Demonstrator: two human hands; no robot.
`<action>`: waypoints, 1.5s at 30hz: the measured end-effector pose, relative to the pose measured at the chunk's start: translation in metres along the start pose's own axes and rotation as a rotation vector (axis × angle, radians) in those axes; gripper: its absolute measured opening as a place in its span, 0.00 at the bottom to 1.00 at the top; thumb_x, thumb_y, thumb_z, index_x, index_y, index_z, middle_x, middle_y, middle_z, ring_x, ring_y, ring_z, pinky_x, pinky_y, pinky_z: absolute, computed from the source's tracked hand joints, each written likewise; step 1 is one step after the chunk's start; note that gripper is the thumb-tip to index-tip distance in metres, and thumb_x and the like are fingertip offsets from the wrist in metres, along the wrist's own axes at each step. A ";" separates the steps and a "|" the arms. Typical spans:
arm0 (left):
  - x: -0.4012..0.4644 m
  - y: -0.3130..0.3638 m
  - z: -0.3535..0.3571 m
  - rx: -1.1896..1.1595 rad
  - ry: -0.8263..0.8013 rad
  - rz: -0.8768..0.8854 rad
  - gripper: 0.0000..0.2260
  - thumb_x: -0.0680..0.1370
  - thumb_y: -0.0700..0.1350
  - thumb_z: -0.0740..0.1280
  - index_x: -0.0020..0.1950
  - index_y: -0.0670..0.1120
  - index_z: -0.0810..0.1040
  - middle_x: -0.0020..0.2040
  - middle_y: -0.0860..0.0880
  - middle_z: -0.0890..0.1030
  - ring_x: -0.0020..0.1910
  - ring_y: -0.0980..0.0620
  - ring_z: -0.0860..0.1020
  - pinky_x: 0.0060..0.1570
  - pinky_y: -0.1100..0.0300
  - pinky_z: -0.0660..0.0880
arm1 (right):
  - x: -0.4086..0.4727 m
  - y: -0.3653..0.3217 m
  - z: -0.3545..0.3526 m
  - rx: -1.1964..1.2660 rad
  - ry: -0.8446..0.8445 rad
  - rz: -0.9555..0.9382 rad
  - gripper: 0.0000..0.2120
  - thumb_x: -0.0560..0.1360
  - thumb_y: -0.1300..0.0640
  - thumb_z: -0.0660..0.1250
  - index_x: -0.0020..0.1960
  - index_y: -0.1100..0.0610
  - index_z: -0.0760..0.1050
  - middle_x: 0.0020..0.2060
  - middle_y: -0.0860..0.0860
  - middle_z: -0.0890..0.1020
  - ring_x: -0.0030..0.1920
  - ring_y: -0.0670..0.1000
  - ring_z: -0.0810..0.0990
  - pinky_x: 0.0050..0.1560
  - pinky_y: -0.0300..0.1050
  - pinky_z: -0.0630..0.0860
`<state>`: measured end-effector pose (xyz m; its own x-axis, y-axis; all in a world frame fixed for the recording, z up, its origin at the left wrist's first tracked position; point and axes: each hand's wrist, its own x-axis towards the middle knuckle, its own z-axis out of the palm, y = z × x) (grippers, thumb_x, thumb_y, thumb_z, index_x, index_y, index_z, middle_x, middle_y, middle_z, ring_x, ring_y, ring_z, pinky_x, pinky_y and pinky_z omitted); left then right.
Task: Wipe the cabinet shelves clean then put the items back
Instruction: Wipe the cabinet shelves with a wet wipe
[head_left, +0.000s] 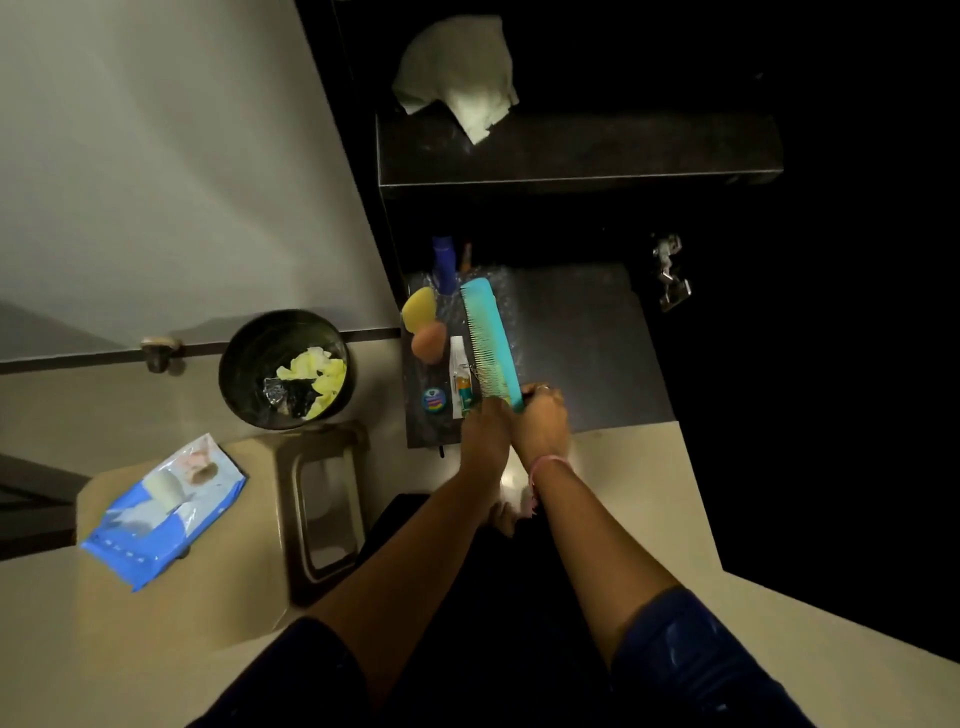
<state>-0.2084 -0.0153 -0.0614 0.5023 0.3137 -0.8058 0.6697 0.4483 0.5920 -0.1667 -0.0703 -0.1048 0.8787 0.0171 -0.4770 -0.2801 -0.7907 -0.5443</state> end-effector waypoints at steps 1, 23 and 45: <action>0.002 -0.002 0.002 0.005 0.029 0.002 0.18 0.80 0.44 0.54 0.66 0.37 0.71 0.63 0.39 0.75 0.60 0.41 0.75 0.61 0.50 0.73 | 0.002 0.001 0.003 -0.006 -0.001 -0.013 0.16 0.71 0.50 0.71 0.54 0.58 0.76 0.50 0.54 0.80 0.49 0.52 0.81 0.47 0.49 0.82; 0.015 0.011 -0.008 0.431 0.114 0.302 0.21 0.73 0.44 0.61 0.63 0.37 0.68 0.48 0.40 0.78 0.41 0.45 0.76 0.46 0.60 0.76 | 0.042 0.043 -0.092 0.795 0.131 0.284 0.06 0.73 0.63 0.70 0.42 0.56 0.75 0.41 0.55 0.79 0.30 0.46 0.74 0.22 0.31 0.71; 0.047 0.021 -0.006 0.520 0.162 0.083 0.20 0.81 0.39 0.56 0.72 0.36 0.59 0.61 0.39 0.75 0.54 0.42 0.78 0.25 0.71 0.74 | 0.057 -0.074 0.016 -0.016 -0.236 -0.211 0.15 0.72 0.49 0.69 0.49 0.60 0.79 0.46 0.57 0.84 0.48 0.56 0.81 0.47 0.45 0.74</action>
<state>-0.1741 0.0136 -0.0868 0.5015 0.4739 -0.7238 0.8341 -0.0429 0.5499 -0.1021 -0.0009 -0.1024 0.8022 0.3222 -0.5027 -0.0934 -0.7638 -0.6386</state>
